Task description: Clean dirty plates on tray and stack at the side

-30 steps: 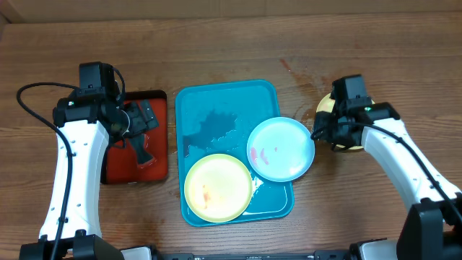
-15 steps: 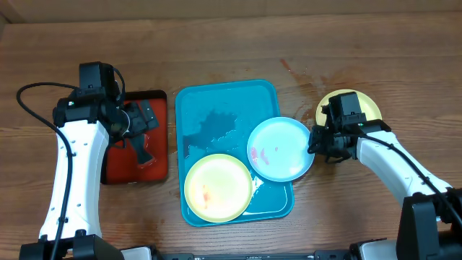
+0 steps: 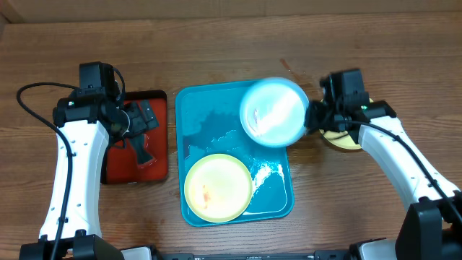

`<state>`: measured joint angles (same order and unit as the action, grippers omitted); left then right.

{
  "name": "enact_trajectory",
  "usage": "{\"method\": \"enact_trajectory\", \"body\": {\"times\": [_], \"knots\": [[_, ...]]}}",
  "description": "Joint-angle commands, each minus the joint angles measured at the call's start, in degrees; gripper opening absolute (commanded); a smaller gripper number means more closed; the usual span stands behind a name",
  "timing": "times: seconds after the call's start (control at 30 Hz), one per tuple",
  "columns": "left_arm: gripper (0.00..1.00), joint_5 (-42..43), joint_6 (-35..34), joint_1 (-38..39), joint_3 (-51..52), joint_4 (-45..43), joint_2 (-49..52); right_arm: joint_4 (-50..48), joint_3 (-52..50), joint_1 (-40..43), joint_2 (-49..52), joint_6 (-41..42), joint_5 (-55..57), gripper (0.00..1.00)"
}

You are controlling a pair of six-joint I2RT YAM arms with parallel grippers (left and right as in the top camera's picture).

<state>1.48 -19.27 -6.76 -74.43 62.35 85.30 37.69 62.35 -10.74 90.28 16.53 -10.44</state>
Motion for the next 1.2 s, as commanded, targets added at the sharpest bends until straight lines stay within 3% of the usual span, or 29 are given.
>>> {"method": "enact_trajectory", "body": {"times": [0.0, 0.13, 0.37, 0.57, 0.77, 0.9, 1.03, 1.17], "knots": [[1.0, -0.39, 0.66, -0.02, -1.05, 0.0, -0.28, -2.49, 2.89, -4.57, -0.5, 3.37, 2.89, 0.04], [1.0, -0.42, 0.66, -0.02, -1.05, 0.0, -0.28, -7.21, 2.89, -11.15, 2.89, 7.52, 11.28, 0.04], [1.0, 3.34, -1.7, 0.02, -1.05, -0.74, -0.28, -11.21, 4.94, -14.82, 14.05, 7.48, 12.74, 0.07], [1.0, 1.53, -1.7, 0.02, 0.61, -0.24, -0.28, -8.59, 7.1, -14.8, 14.05, 3.72, 12.79, 0.31], [0.81, -10.69, -3.43, -0.02, 6.32, -6.49, -0.15, 2.91, 14.82, -14.8, 10.73, 0.74, 15.34, 0.38], [0.81, -11.82, -3.08, 0.0, 11.91, -14.27, 1.38, 7.37, 17.92, -14.82, 7.65, 0.79, 13.33, 0.39], [0.71, -9.4, -3.08, 0.02, 18.47, -22.18, 5.62, 11.28, 18.16, -14.82, 4.33, 0.81, 8.7, 0.4], [0.42, -9.33, -3.08, -0.07, 19.63, -26.05, 10.56, 13.88, 18.14, -14.82, 4.24, 0.83, 7.08, 0.41]]}}
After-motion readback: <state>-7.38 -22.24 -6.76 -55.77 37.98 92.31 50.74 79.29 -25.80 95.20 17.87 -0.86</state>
